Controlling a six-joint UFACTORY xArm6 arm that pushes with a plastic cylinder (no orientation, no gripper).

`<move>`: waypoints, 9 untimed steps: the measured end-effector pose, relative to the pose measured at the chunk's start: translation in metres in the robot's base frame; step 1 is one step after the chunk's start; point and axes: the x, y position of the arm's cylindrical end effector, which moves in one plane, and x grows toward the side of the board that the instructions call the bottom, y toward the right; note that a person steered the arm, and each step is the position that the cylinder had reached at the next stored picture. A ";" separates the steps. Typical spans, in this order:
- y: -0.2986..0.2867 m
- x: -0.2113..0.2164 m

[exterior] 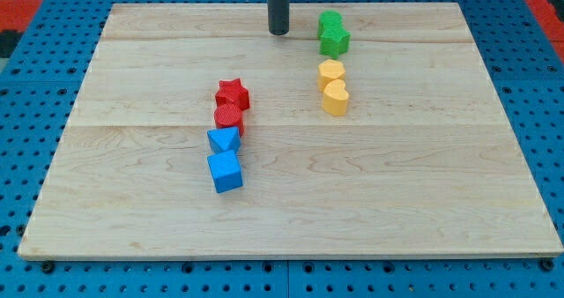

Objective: Move the green star to the top of the yellow hexagon

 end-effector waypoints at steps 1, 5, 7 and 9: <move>0.000 -0.040; 0.059 -0.057; 0.080 -0.058; 0.132 -0.057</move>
